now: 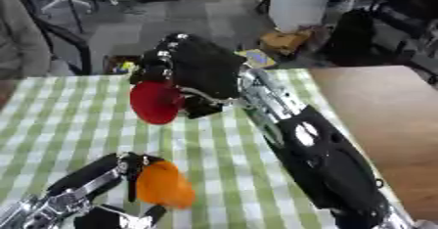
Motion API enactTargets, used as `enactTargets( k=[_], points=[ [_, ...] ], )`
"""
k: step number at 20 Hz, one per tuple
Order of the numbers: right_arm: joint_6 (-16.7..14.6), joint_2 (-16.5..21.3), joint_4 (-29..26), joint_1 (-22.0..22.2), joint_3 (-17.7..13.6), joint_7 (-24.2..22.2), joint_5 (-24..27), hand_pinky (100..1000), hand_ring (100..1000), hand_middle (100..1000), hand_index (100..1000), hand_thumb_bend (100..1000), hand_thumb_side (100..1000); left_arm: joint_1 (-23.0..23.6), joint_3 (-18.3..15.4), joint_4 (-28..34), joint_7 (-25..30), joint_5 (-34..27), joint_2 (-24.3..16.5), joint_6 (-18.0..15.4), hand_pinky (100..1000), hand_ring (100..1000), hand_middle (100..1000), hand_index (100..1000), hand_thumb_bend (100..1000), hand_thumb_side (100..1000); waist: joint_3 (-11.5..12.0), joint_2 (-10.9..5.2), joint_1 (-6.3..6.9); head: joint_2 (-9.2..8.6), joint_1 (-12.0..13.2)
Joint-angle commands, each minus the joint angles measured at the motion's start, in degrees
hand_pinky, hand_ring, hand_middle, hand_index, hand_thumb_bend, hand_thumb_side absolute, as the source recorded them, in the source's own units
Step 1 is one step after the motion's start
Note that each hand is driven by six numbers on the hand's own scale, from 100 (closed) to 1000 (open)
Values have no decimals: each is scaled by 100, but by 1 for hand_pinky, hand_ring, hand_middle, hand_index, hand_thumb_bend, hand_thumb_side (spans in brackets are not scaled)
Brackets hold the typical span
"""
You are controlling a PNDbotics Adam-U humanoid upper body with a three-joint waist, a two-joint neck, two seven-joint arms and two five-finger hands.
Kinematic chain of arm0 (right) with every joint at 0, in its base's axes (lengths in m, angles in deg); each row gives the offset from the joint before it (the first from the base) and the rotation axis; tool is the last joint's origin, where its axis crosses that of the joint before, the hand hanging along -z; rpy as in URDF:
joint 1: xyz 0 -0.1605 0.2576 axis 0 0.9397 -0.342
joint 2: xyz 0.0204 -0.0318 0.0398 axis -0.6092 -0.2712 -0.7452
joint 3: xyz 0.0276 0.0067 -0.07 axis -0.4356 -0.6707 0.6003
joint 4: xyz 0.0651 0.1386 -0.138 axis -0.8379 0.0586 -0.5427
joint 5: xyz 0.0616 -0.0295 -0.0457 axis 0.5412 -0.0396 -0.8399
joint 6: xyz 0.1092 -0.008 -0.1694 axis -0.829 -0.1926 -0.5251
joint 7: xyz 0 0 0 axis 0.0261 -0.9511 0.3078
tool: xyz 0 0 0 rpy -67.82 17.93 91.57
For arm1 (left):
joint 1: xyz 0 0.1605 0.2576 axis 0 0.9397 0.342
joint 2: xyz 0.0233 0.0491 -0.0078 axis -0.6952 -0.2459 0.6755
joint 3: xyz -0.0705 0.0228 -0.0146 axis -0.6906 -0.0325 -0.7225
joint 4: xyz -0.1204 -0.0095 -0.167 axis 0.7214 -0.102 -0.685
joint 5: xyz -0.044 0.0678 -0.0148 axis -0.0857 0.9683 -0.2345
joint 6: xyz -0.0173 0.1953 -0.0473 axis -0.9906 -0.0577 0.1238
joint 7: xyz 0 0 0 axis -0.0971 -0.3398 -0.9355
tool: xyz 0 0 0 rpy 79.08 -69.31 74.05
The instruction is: Pour the contents of one cup into another cup.
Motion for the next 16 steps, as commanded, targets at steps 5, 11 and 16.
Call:
enactTargets(
  k=[5,11,16],
  points=[
    [13,53,-74,-180,46,472,-623,467,422,511,729,100,100,-52,-77,-14,41,-105,-74,65,470,366,398,840,100,273,-10,-116,10,-54,18],
    [171,19,-37,-198,62,882,-1146,471,441,540,737,100,100,-59,-69,-35,85,-189,-75,110,471,366,398,842,100,273,-18,-124,6,-57,21],
    [283,-8,76,-209,76,1215,-1476,478,453,555,740,100,100,-66,-59,-25,122,-254,-81,147,471,366,398,842,100,272,-16,-129,4,-66,22]
  ],
)
